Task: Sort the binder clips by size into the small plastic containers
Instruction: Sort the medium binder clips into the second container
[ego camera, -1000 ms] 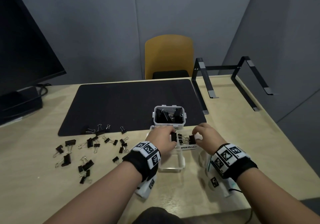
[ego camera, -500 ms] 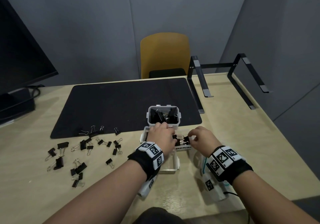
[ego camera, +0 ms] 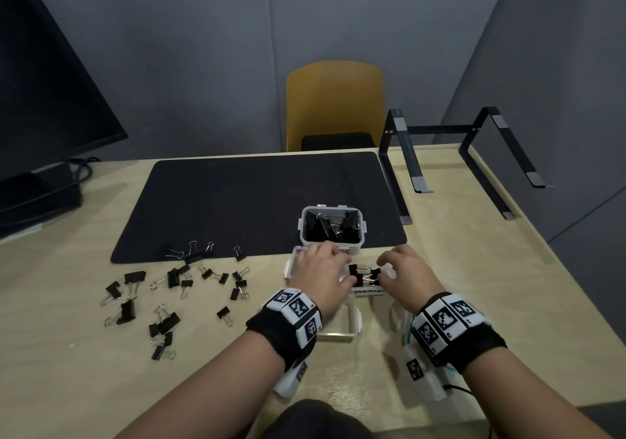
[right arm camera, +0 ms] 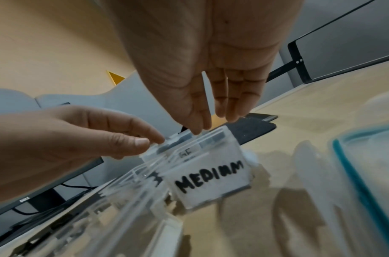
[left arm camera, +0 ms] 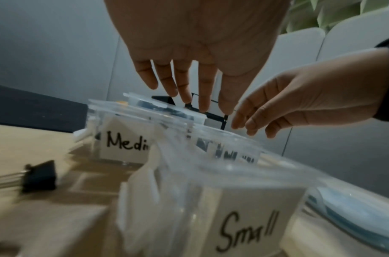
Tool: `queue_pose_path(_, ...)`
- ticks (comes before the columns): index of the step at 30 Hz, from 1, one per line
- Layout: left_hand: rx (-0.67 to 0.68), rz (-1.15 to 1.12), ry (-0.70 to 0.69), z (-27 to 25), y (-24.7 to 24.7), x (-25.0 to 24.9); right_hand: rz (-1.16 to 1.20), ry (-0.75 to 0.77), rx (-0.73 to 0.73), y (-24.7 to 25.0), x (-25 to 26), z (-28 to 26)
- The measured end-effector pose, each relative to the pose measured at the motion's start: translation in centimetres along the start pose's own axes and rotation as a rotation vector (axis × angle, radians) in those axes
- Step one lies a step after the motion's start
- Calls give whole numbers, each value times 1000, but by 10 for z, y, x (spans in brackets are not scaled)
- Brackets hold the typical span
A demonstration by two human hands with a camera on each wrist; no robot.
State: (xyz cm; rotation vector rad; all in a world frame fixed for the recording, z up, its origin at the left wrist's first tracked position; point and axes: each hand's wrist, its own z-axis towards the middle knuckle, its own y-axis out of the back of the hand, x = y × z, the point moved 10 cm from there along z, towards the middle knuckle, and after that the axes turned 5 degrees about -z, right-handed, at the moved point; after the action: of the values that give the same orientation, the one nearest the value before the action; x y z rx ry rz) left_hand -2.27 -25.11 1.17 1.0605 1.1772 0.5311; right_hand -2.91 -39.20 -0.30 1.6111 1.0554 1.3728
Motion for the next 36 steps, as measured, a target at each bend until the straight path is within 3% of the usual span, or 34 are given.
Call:
queue_pose_path(7, -76, -122, 177, -38, 34, 51, 90, 110, -3, -2, 55, -14)
queue_pose_path(14, 43, -111, 405, -83, 52, 132, 96, 253, 79, -30, 130, -23)
queue_pose_path(19, 34, -94, 518, -110, 78, 188, 76, 297, 182, -62, 180, -21)
queue_pose_path(29, 54, -35, 629, -137, 112, 288, 36, 279, 299, -118, 256, 10)
queue_pose_path(36, 3, -64, 632, -133, 126, 330, 22, 243, 256, -137, 293, 40)
